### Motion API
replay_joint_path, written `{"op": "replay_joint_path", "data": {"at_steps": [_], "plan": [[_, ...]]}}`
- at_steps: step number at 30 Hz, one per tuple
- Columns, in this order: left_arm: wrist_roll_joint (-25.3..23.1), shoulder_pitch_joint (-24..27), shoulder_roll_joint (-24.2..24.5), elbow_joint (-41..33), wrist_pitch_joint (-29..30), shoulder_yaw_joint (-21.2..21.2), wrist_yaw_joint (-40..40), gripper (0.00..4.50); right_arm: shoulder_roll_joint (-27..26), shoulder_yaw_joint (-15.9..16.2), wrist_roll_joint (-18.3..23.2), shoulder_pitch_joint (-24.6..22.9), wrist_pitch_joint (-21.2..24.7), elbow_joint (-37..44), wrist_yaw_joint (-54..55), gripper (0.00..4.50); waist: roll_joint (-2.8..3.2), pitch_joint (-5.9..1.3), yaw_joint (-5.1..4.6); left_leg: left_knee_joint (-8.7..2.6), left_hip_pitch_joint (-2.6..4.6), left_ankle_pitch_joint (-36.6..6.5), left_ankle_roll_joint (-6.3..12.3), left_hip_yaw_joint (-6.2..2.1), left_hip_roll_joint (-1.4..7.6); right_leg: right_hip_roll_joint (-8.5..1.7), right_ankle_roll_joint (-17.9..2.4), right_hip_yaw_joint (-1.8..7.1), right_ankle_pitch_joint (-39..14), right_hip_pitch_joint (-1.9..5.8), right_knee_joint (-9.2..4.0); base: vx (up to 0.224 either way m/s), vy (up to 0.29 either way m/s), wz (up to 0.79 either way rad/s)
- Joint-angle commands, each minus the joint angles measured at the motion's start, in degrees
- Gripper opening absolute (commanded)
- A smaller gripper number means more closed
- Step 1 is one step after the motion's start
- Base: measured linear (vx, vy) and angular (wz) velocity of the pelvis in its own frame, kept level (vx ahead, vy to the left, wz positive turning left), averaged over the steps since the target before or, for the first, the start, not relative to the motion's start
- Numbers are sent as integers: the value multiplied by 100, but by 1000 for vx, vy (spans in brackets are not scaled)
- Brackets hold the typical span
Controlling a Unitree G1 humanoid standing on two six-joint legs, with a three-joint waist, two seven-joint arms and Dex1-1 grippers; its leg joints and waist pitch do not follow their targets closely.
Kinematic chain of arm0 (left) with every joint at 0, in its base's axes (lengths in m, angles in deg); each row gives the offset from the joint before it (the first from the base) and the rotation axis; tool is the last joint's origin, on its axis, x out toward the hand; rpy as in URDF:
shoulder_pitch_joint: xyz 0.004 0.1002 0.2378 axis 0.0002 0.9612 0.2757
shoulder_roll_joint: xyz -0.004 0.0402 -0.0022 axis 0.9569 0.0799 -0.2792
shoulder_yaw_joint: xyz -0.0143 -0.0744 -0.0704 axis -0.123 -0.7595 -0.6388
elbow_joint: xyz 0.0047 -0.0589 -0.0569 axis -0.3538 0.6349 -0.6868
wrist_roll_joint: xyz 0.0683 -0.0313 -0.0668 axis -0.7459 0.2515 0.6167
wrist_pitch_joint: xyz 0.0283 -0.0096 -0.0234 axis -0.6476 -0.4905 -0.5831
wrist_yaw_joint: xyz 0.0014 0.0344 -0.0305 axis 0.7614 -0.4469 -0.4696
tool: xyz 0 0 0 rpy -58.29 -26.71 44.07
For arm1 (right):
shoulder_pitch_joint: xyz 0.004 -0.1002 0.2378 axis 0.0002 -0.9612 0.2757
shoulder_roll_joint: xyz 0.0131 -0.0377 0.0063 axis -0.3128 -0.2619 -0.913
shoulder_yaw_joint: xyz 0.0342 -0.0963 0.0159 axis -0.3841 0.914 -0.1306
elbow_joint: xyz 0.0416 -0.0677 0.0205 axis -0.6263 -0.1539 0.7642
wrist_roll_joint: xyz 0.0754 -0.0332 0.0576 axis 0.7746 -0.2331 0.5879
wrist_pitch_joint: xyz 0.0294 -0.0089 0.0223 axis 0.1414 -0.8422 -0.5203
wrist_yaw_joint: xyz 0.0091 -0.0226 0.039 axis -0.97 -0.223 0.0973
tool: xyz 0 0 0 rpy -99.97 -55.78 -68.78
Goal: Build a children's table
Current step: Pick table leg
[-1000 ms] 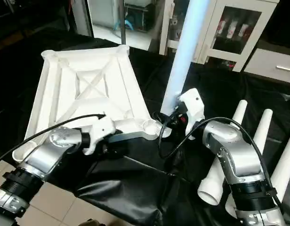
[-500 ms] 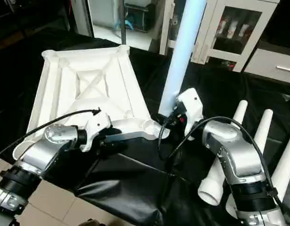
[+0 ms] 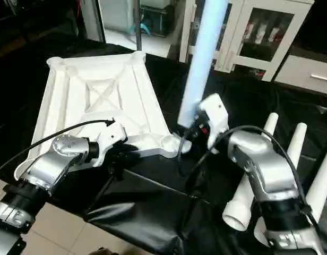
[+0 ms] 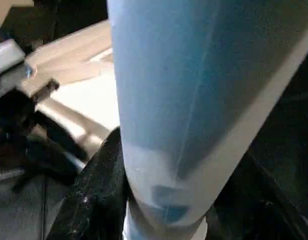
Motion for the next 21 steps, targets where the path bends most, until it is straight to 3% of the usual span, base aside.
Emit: {"op": "replay_joint_path", "data": {"at_steps": [1,7,16,17,21], "plan": [[-135,-16,7,198,20,121,58,57,-52,-36,29,144,0,-28,37,184,13,-387,-4,-391,47,-622,176,-110,288,-449,-1346,286,-576,363,-416,0,0,0],[-296,-13,30,395,-22,215,112,14,-132,164,-43,270,-35,-137,-87,184,-3,-397,-1,-399,46,-532,180,-117,296,-456,-1349,284,-409,379,-396,0,0,0],[-421,51,71,477,-283,307,159,0,-118,210,-187,282,-70,-360,-113,184,-21,-368,-24,-418,62,-753,106,-115,294,-467,-1241,292,-957,368,-454,0,0,0],[-392,43,17,477,-219,247,120,47,-122,220,-167,262,-58,-330,-116,184,-19,-368,-25,-419,66,-766,87,-118,296,-469,-1227,295,-998,368,-450,0,0,0],[-408,20,-9,491,-218,230,94,79,-132,219,-144,268,-43,-319,-127,184,-23,-360,-38,-423,74,-811,85,-113,298,-466,-1206,297,-1067,357,-468,0,0,0]]}}
